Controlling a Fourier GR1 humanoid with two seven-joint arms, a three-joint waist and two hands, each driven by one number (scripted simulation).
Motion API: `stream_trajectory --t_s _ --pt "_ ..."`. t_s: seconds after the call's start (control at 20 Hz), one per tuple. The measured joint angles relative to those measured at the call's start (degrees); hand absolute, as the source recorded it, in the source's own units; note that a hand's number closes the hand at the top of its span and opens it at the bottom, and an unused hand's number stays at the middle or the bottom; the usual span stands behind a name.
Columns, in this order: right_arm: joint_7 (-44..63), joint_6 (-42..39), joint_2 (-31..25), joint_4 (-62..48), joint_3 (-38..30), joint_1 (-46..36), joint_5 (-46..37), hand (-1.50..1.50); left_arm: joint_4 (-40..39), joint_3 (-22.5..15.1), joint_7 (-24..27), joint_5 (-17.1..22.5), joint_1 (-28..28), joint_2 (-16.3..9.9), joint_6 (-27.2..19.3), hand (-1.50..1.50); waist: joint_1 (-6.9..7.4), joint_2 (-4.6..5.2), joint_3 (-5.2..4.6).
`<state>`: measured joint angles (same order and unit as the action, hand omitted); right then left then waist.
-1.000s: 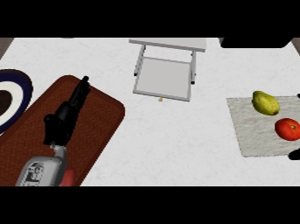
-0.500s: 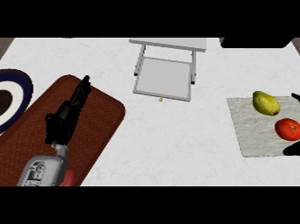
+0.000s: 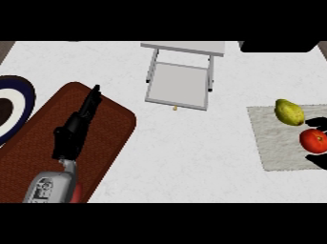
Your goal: Pick the tomato from the placemat and place it in the tiered shelf
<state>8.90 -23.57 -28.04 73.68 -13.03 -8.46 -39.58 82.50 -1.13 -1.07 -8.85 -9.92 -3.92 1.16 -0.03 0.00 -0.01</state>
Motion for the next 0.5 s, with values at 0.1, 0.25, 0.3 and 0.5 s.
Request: stream_trajectory --t_s 0.1,0.25,0.3,0.5 --pt "-0.9 0.5 0.0 -0.7 0.8 -0.5 -1.3 1.5 -0.5 0.1 0.0 -0.3 -0.4 0.0 0.0 0.0 0.03 -0.01 -0.02" --pt "-3.9 2.3 -0.9 -4.0 1.8 -2.5 -3.5 1.5 -1.4 0.5 0.7 0.0 -0.6 0.1 0.2 0.0 0.14 -0.02 -0.07" --pt "-3.9 2.2 -0.9 -3.3 1.7 -2.4 -3.7 1.5 -1.0 0.6 0.7 0.1 -0.3 -0.1 0.5 0.0 0.12 -0.01 -0.05" --pt "-6.0 3.8 -0.5 -1.8 1.1 -0.2 -4.4 1.5 0.0 0.8 0.9 0.2 0.6 -0.5 1.1 0.0 0.03 -0.03 -0.03"
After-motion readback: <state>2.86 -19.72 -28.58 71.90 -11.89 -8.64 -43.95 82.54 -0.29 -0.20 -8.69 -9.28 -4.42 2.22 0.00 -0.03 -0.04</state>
